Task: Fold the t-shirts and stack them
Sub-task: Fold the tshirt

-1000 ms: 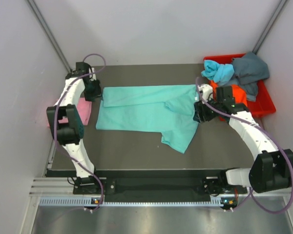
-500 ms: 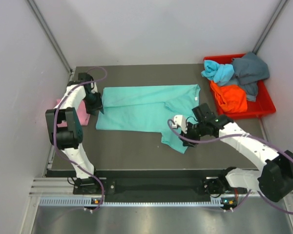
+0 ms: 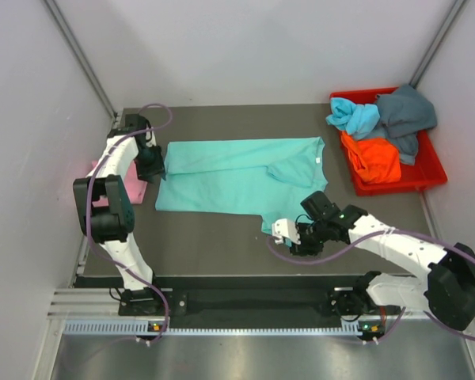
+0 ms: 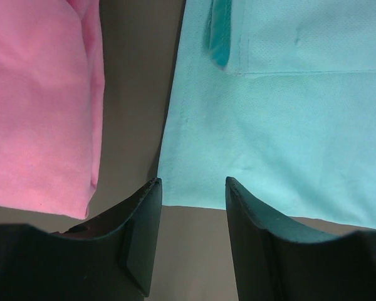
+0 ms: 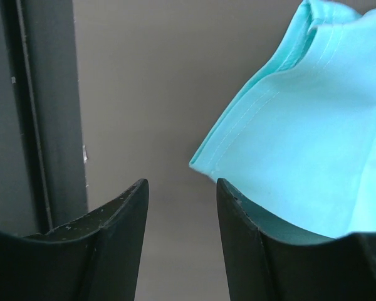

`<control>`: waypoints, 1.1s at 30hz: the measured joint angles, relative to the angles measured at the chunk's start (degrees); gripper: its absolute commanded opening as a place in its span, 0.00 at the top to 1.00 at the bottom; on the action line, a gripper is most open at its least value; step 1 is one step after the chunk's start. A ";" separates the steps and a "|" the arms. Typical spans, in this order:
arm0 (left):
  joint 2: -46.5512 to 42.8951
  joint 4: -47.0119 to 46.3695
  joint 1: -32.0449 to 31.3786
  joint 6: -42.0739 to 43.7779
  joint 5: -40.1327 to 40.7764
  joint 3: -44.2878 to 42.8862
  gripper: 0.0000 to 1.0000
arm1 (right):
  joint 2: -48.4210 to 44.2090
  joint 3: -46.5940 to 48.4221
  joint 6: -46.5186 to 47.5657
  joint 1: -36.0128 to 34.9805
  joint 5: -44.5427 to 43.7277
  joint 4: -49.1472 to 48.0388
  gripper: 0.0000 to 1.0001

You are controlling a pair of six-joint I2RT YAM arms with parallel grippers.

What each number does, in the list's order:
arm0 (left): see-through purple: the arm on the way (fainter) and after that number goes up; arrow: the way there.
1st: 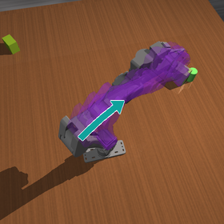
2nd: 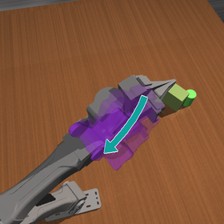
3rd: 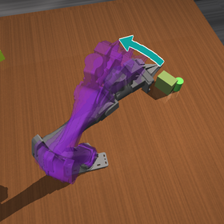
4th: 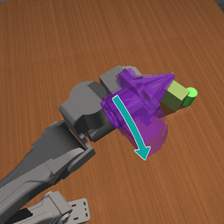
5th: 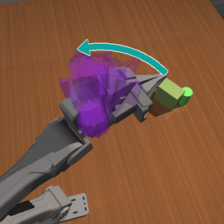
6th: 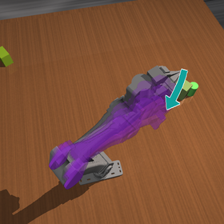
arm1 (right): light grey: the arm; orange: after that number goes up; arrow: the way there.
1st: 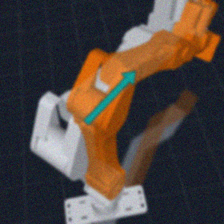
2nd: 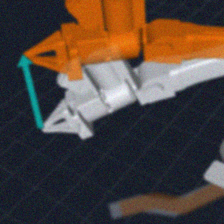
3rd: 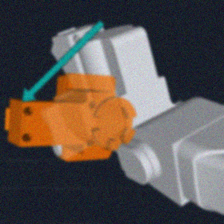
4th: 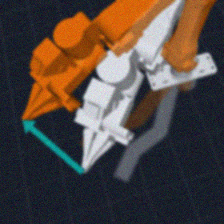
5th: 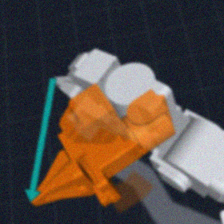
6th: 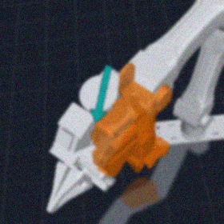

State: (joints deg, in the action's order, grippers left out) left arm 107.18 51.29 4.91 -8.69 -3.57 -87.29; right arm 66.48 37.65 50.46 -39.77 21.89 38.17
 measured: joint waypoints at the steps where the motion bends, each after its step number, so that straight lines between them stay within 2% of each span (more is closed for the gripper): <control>1: 0.00 0.00 0.00 0.00 0.04 0.00 0.50 | 0.00 -0.46 0.24 -0.33 -0.42 -0.94 0.51; 13: -0.02 -0.02 0.07 -0.02 0.92 0.00 0.50 | 3.10 -2.32 1.92 -2.10 -3.48 -8.70 0.53; 25: -0.02 0.00 0.26 -0.04 1.53 0.00 0.50 | 4.20 -4.90 3.37 -2.82 -4.46 -9.81 0.56; 30: -0.02 0.00 0.33 -0.20 1.55 0.00 0.49 | 4.17 -5.49 4.04 -2.89 -5.66 -11.61 0.65; 33: -0.09 0.00 0.37 -0.22 1.55 0.00 0.49 | 4.22 -5.97 4.61 -2.89 -6.56 -13.35 0.79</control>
State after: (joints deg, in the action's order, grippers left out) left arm 107.09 51.29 5.28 -8.91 -2.02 -87.29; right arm 70.70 31.68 55.07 -42.65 15.33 24.82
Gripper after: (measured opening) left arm 0.505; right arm 0.281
